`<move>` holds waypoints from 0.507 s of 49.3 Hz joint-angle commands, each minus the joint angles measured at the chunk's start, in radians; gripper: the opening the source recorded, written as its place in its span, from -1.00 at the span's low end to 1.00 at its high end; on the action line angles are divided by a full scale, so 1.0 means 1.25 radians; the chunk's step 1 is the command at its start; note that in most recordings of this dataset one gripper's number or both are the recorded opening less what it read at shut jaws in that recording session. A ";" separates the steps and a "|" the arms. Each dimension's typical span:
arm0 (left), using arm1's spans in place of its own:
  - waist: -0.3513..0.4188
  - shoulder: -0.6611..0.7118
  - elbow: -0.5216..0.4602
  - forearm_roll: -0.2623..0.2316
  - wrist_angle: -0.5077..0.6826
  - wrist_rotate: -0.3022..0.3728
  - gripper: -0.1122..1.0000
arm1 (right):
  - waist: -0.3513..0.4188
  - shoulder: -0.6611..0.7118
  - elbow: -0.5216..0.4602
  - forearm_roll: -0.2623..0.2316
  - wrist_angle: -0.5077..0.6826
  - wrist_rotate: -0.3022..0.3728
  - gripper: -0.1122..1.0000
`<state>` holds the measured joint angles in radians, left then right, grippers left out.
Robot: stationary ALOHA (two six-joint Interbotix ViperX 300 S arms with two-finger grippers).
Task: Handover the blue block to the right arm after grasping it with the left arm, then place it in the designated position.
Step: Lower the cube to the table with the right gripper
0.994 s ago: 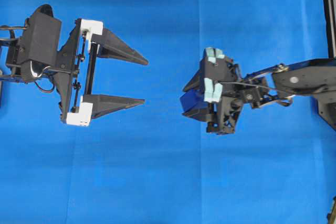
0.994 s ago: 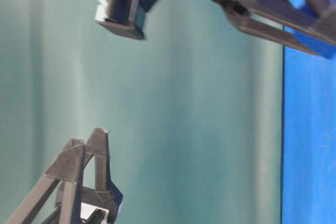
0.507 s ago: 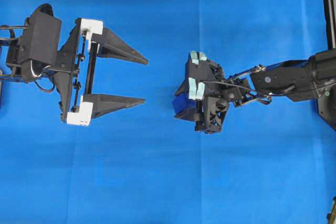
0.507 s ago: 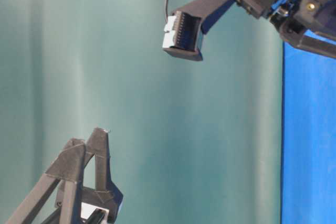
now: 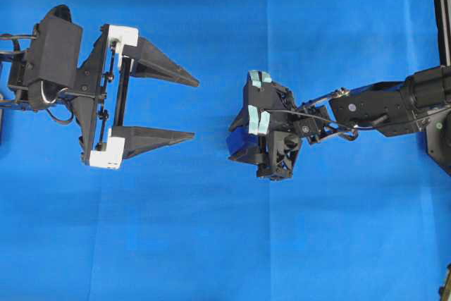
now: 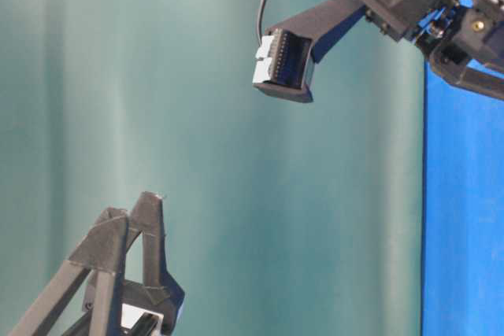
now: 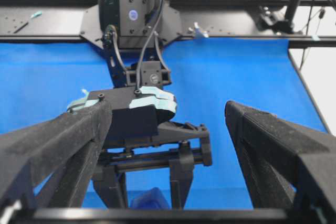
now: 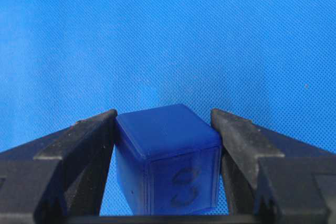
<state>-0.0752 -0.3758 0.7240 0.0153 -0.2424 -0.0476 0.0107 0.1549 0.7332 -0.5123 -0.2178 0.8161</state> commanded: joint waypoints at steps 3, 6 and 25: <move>0.000 -0.012 -0.022 0.001 -0.005 0.001 0.87 | -0.002 -0.010 -0.007 -0.001 -0.004 -0.005 0.11; 0.001 -0.012 -0.022 0.001 -0.004 0.001 0.87 | -0.002 -0.010 -0.007 -0.001 -0.004 -0.005 0.11; 0.001 -0.012 -0.022 0.001 -0.004 0.002 0.87 | -0.004 -0.011 -0.010 -0.009 0.012 -0.006 0.11</move>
<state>-0.0752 -0.3758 0.7240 0.0153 -0.2424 -0.0460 0.0092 0.1549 0.7332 -0.5185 -0.2056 0.8099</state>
